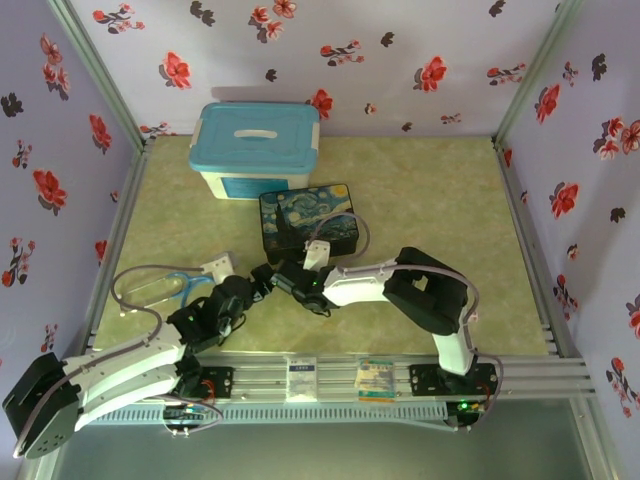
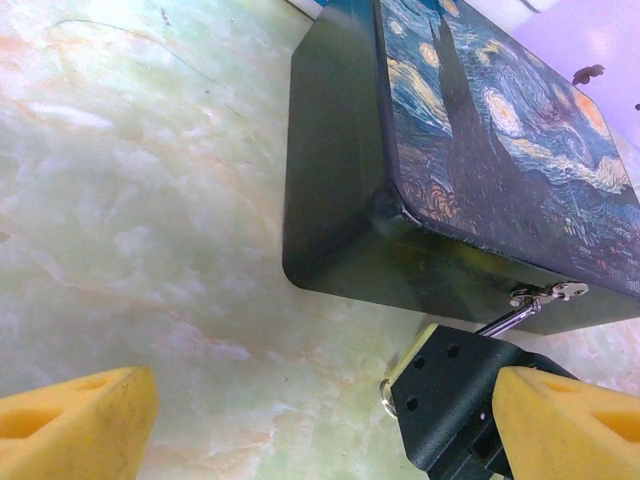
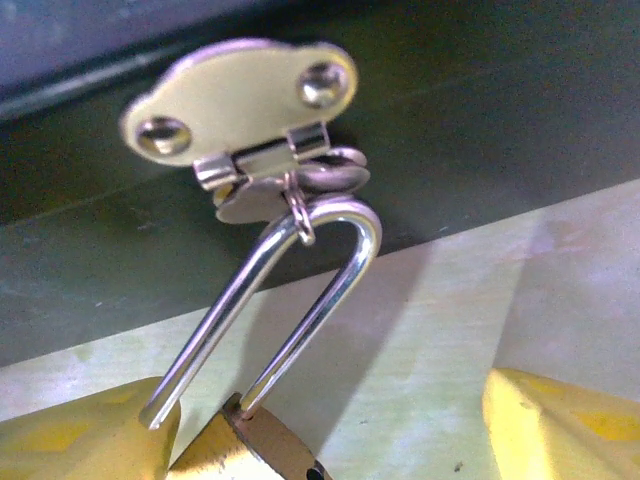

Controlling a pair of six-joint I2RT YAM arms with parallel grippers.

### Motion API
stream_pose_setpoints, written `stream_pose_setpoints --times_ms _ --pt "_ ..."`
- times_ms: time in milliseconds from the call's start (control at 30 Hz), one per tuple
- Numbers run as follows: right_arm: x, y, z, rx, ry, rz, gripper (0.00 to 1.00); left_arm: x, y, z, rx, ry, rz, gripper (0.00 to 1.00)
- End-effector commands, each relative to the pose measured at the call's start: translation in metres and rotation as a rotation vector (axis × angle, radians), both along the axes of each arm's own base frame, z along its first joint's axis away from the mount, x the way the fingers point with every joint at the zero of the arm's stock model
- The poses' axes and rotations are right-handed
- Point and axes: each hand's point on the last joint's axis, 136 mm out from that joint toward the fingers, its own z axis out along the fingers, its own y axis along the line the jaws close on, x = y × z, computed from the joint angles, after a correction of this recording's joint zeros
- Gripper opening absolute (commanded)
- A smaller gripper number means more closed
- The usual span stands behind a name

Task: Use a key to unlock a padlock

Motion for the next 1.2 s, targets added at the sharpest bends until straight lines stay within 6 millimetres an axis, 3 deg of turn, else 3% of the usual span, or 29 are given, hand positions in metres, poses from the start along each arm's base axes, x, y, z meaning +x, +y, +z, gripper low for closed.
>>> stream_pose_setpoints --times_ms 0,267,533,800,1033,1167 --pt "0.005 0.004 -0.007 0.003 -0.005 -0.01 0.79 0.003 -0.001 0.001 -0.025 -0.008 0.012 0.87" --pt "-0.017 -0.014 -0.022 -0.019 0.086 0.027 0.72 0.003 -0.002 -0.004 -0.027 0.0 0.015 0.87" --pt "-0.039 -0.028 -0.036 0.025 0.172 0.029 0.71 0.004 -0.004 -0.008 -0.039 0.006 0.019 0.87" --pt "-0.046 -0.048 -0.03 -0.05 0.166 0.031 0.67 0.004 -0.005 -0.009 -0.045 0.01 0.016 0.87" --pt "-0.051 -0.039 -0.027 -0.007 0.184 0.067 0.64 0.004 -0.006 -0.012 -0.045 0.016 0.017 0.87" --pt "-0.053 -0.047 -0.025 0.019 0.178 0.039 0.61 0.004 -0.006 -0.012 -0.048 0.016 0.015 0.87"
